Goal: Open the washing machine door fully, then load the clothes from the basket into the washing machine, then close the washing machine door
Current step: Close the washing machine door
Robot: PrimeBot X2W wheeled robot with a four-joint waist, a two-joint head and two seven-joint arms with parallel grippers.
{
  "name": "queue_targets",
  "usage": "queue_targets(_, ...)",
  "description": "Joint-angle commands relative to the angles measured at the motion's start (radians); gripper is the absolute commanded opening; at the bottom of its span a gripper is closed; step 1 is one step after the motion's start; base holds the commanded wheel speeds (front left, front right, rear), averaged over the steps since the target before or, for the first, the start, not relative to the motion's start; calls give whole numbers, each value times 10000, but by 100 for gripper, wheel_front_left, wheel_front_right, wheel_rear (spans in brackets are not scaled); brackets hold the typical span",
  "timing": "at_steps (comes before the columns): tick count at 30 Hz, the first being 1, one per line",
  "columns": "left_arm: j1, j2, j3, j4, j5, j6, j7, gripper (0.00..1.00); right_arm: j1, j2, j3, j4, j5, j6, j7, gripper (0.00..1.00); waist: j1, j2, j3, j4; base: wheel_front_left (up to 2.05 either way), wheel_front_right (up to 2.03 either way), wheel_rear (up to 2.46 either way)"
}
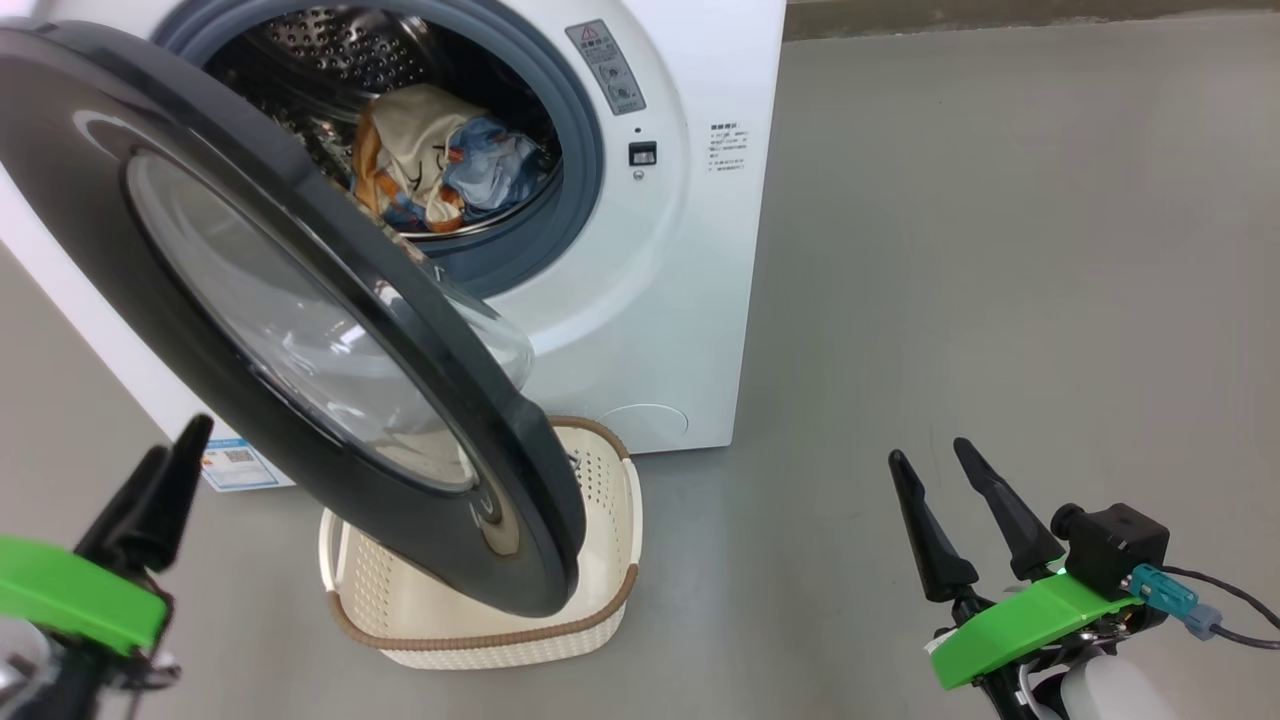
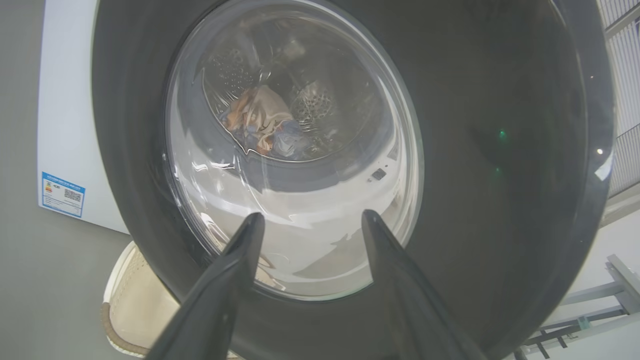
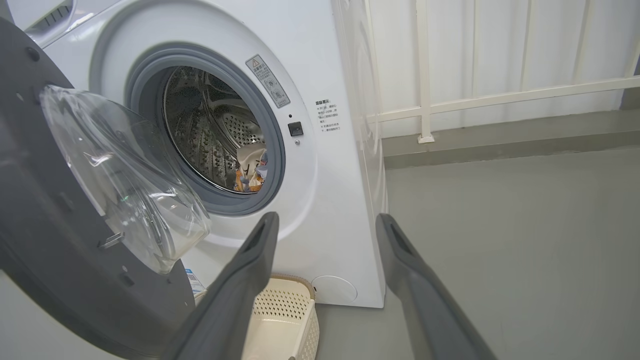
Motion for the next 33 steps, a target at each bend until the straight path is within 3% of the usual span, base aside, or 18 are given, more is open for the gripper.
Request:
queue_targets(1, 17, 398, 143, -345, 389, -85, -482, 100, -38, -35, 171, -290, 55, 25, -120, 100, 0, 0, 6, 7, 0, 0, 0)
queue_targets(15, 1146, 1480, -1853, 794, 3673, -100, -5513, 100, -18, -43, 63, -327, 26, 25, -120, 100, 0, 0, -38, 60, 0, 0, 0)
queue_targets(25, 1279, 1285, -2256, 1952, 4672, 9, -7128, 100, -71, -94, 106, -289, 23, 25, -120, 100, 0, 0, -54, -6, 0, 0, 0)
queue_targets(33, 1136, 980, -2417, 2436, 5079, 28, -7601, 100, -95, -158, 140, -278, 27, 25, -120, 100, 0, 0, -1, -1, 0, 0, 0)
